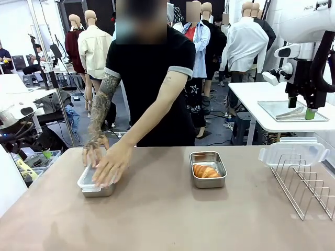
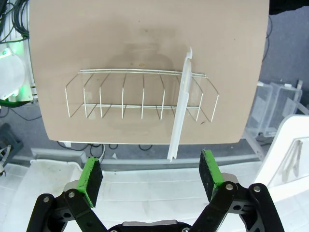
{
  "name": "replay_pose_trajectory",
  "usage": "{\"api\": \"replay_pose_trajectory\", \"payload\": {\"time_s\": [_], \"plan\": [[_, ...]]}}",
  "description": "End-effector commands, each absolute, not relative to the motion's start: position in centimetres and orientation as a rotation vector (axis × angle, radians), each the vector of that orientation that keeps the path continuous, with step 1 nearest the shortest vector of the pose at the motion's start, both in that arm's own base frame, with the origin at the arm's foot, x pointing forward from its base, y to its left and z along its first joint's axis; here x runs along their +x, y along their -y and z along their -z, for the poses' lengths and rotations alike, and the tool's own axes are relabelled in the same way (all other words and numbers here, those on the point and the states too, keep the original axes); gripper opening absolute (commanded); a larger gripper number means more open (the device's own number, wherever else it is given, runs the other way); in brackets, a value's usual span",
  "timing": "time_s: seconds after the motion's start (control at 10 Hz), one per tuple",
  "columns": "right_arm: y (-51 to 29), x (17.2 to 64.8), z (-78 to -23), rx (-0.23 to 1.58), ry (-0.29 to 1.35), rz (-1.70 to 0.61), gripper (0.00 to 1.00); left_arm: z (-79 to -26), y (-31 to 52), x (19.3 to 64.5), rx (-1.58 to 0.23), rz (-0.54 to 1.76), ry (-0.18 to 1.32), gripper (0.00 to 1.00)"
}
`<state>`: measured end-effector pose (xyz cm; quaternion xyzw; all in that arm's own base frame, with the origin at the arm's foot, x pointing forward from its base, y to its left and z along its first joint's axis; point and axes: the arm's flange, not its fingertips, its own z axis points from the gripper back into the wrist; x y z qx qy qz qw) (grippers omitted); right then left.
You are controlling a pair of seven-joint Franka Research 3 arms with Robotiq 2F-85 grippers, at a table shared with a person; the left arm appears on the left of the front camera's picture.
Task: Place the bread in airtight containers.
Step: Pick up one Airtight Container lid and hand it to the human.
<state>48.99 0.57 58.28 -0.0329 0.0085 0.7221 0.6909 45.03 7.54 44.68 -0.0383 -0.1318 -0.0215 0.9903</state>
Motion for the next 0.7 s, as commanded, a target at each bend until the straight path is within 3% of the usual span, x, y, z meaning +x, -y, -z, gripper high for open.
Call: {"api": "replay_pose_trajectory", "payload": {"time_s": [0.0, 0.6], "plan": [[-0.50, 49.02, -58.55, -0.068, -0.027, -1.634, 1.00, -44.69, -7.61, 44.83, -0.065, 0.029, 0.266, 1.00], [-0.50, 49.02, -58.55, -0.068, -0.027, -1.634, 1.00, -44.69, -7.61, 44.83, -0.065, 0.029, 0.266, 1.00]]}}
